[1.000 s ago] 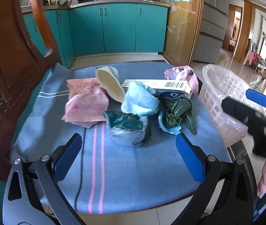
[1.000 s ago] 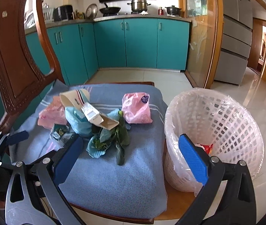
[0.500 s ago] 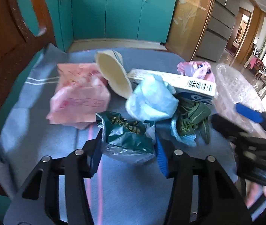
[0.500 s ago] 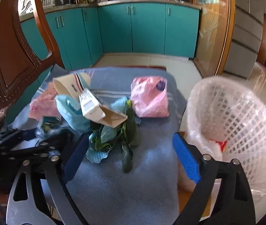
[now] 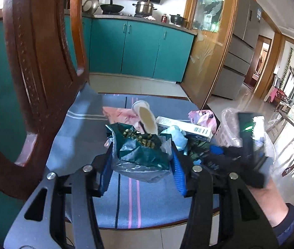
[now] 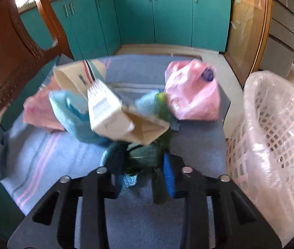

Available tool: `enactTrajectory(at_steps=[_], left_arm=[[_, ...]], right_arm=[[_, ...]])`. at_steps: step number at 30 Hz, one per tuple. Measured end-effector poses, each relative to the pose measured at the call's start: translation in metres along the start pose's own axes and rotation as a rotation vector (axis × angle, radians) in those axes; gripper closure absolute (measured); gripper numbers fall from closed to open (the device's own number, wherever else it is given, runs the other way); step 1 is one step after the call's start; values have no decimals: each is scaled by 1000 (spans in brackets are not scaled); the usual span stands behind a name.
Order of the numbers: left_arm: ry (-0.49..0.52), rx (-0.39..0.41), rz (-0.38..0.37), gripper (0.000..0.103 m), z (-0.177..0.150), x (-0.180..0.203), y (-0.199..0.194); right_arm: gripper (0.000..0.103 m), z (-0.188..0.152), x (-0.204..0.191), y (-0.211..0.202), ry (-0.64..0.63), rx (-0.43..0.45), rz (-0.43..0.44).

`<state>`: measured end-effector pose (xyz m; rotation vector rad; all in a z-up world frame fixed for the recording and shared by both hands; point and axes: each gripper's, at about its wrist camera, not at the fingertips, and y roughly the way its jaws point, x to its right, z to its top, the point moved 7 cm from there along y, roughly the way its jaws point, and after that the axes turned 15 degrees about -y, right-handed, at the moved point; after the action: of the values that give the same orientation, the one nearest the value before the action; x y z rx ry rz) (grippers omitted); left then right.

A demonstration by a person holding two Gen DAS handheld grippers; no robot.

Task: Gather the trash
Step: 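Grasp the leafy green vegetable with the right tool while the left tool holds the green bag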

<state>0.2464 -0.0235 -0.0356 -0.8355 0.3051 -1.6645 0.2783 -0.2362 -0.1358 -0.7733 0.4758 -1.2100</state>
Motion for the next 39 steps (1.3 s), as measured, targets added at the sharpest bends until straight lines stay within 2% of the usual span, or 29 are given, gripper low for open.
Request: enactTrajectory(at_steps=[5,14,39], left_arm=[[-8,20,-7,52,4,-2,-9],[-30,70,-29,52,10,0,-24],[-3,37,-12,51,2,0,-11]], right_arm=[[80,16,-6,-52,-24,155,34],[80,18,-6,-117,-31,329,50],[80,14,-16,-114,-60,290,72]])
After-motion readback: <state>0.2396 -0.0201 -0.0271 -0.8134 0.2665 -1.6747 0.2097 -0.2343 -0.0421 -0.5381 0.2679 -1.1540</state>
